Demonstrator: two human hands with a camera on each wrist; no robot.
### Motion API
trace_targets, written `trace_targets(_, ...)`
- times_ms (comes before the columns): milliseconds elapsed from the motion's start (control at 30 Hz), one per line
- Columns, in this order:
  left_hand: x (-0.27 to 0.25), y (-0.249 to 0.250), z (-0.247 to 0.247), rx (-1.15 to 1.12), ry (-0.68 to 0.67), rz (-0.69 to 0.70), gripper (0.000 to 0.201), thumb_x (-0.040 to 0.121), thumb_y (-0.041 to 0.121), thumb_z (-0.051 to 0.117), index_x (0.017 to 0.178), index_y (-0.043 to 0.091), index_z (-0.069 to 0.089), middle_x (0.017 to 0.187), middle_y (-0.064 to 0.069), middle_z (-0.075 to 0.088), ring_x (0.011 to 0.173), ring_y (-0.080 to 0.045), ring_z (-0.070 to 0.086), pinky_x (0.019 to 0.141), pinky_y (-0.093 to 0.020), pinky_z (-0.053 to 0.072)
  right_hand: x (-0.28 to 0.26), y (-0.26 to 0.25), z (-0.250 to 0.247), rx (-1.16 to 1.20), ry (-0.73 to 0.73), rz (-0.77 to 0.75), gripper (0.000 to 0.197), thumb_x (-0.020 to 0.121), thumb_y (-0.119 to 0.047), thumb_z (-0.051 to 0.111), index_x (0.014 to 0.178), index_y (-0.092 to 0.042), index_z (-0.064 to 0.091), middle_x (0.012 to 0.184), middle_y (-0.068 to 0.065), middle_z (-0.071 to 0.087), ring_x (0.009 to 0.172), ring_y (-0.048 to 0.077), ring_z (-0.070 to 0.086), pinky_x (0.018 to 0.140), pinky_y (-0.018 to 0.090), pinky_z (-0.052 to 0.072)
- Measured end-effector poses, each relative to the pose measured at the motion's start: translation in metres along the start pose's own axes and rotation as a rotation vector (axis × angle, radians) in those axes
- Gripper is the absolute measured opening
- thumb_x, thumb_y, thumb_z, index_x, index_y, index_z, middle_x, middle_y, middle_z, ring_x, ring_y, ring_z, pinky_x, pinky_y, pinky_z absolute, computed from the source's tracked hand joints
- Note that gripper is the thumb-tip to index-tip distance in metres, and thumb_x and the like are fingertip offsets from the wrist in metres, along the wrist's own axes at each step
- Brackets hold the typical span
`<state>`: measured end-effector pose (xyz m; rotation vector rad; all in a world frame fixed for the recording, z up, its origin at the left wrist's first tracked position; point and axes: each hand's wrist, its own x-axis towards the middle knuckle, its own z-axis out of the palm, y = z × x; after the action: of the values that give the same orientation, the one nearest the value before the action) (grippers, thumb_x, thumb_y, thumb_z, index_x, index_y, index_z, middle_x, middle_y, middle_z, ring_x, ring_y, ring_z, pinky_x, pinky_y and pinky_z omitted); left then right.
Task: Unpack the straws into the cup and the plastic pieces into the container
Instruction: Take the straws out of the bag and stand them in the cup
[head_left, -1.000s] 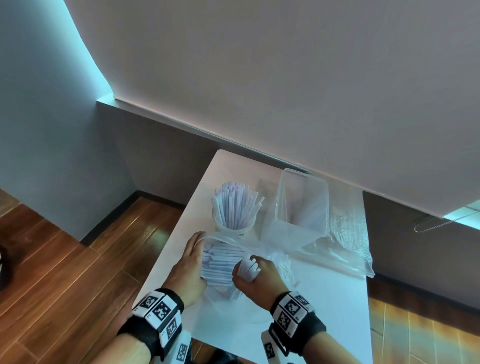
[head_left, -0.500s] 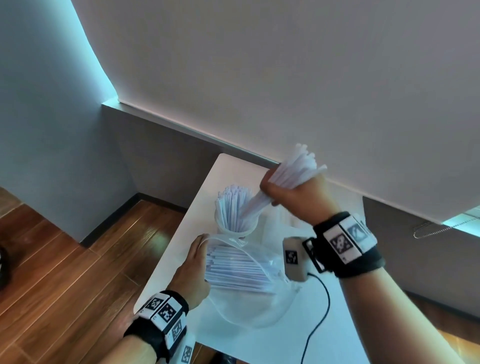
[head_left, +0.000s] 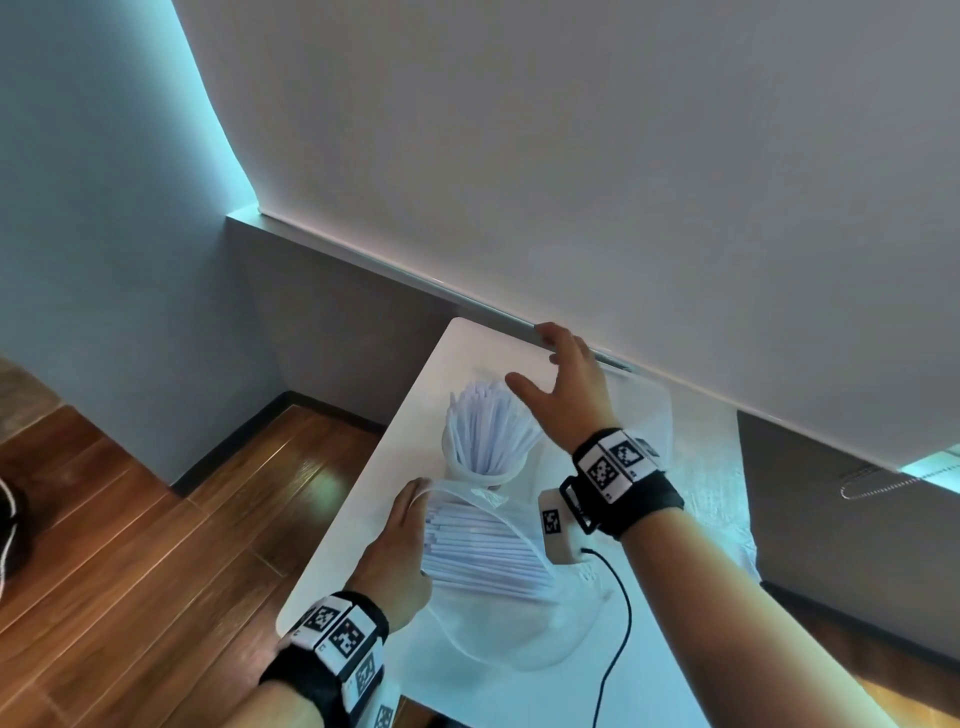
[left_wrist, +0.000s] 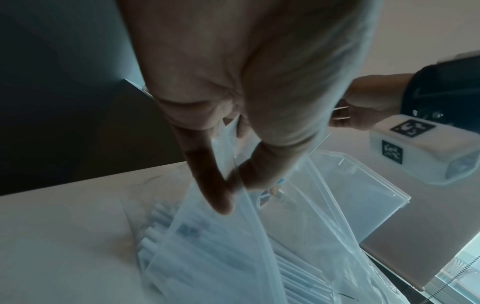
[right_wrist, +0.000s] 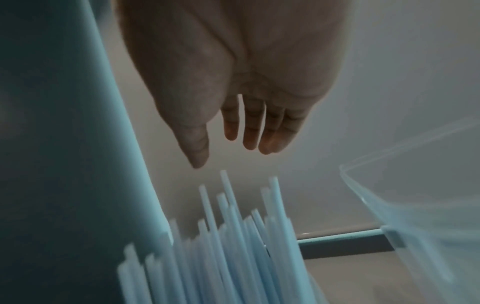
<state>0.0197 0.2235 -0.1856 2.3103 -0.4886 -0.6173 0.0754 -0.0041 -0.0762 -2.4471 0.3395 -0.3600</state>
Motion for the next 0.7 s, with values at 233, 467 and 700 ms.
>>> trace_targets(233, -0.001, 0.004, -0.001, 0.023, -0.015, -0.032, 0.108, 0.080, -0.005, 0.068, 0.152, 0.030, -0.005, 0.156, 0.015, 0.000, 0.134, -0.017, 0.039, 0.097, -0.024, 0.050, -0.032, 0.004, 0.036, -0.375, -0.321, -0.058, 0.058, 0.103, -0.039, 0.030, 0.153, -0.015, 0.014, 0.162, 0.001, 0.013, 0.149, 0.019, 0.010, 0.120, 0.040, 0.015)
trace_targets(467, -0.004, 0.008, -0.004, 0.051, -0.019, -0.036, 0.106, 0.083, -0.003, 0.067, 0.153, 0.028, -0.006, 0.157, 0.014, -0.002, 0.135, -0.017, 0.038, 0.097, -0.024, 0.050, -0.048, 0.006, 0.046, -0.400, -0.293, -0.142, 0.054, 0.104, -0.036, 0.020, 0.155, -0.021, 0.009, 0.163, -0.005, 0.005, 0.150, 0.015, 0.000, 0.121, 0.043, 0.010)
trace_targets(700, -0.004, 0.006, -0.004, 0.039, -0.035, -0.033, 0.108, 0.082, -0.003, 0.068, 0.152, 0.030, -0.006, 0.156, 0.014, 0.000, 0.135, -0.016, 0.037, 0.094, -0.024, 0.052, -0.049, 0.001, 0.051, -0.397, -0.217, -0.196, 0.062, 0.100, -0.052, 0.011, 0.155, -0.024, 0.004, 0.162, -0.009, -0.004, 0.149, 0.011, -0.008, 0.121, 0.038, 0.000)
